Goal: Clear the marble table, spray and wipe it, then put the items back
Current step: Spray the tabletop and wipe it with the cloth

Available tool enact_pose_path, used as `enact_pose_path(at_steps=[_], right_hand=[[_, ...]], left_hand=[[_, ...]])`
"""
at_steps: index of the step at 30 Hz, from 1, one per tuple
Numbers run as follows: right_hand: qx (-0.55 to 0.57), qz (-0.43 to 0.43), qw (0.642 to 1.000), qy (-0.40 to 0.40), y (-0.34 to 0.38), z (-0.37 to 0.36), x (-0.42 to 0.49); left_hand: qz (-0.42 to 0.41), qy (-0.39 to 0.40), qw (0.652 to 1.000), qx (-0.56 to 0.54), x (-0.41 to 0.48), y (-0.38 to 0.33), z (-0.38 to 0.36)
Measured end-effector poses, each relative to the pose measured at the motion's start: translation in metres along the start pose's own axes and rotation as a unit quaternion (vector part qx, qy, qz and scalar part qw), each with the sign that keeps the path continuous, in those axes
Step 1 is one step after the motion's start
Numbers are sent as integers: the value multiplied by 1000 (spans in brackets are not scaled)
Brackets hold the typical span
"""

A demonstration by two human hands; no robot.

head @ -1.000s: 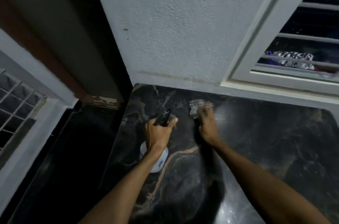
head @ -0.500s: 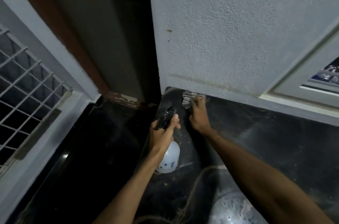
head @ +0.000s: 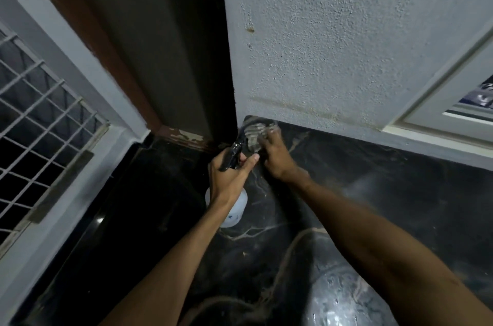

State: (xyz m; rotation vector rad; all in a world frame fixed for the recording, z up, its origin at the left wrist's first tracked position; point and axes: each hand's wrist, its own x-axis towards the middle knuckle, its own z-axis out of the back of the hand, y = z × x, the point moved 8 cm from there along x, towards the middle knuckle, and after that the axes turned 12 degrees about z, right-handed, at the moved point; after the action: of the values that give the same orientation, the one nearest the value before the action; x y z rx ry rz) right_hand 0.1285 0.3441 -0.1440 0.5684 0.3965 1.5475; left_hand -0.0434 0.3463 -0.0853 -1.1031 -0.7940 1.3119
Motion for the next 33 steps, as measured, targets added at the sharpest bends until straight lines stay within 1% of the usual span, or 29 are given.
enact_pose_path(at_steps=[2,3,4,6,7,10,11,13,14,16,18,22,24,25,28,29,30,31,32,33], right_hand=[[-8,72,996,52,17,-15,-33],[-6,67,997,48,10,-11,-51],[3,27,1000,12,-7,3,-65],[20,-98,992,-75,-49,38,-101],[17,-129,988,-83,-62,50,-119],[-19,-106,993,-45,-74,71,-180],[-21,-124,990,-56,-83,81,-203],[-10,-204,973,-104,-109,110,-257],[-8,-226,967,-121,-120,120,-276],[4,-230,967,-111,-134,135,-306],[6,-219,972,-83,-139,140,-318],[27,-141,988,-54,-121,123,-327],[42,-106,993,-34,-114,117,-330],[48,-100,993,-37,-114,120,-328],[58,-160,983,-66,-118,126,-317],[56,-151,986,-53,-107,116,-312],[57,-101,993,-36,-88,103,-307],[57,-27,998,-4,-68,86,-303],[60,50,996,34,-49,72,-300],[55,105,990,70,-38,65,-293]], left_hand=[[1,8,1000,14,-6,-3,-4],[1,13,1000,23,-10,-5,-6],[-5,13,999,31,-15,-7,-8],[-27,16,998,45,-29,-12,-12],[-41,21,997,54,-40,-16,-16],[-77,34,993,84,-83,-26,-42],[-72,39,993,90,-96,-25,-53],[-41,34,993,104,-126,-20,-75],[-20,27,993,113,-135,-15,-82],[3,23,992,126,-162,-11,-100],[4,23,993,116,-185,-13,-113],[-5,-27,993,119,-221,-24,-119],[29,-47,993,100,-233,-17,-115],[40,-64,993,96,-240,-14,-111],[70,-97,987,104,-258,-6,-96],[80,-110,985,106,-264,-1,-89],[90,-123,982,110,-270,3,-82],[97,-135,980,111,-273,8,-76],[106,-146,978,106,-277,13,-69],[115,-156,976,97,-279,16,-61]])
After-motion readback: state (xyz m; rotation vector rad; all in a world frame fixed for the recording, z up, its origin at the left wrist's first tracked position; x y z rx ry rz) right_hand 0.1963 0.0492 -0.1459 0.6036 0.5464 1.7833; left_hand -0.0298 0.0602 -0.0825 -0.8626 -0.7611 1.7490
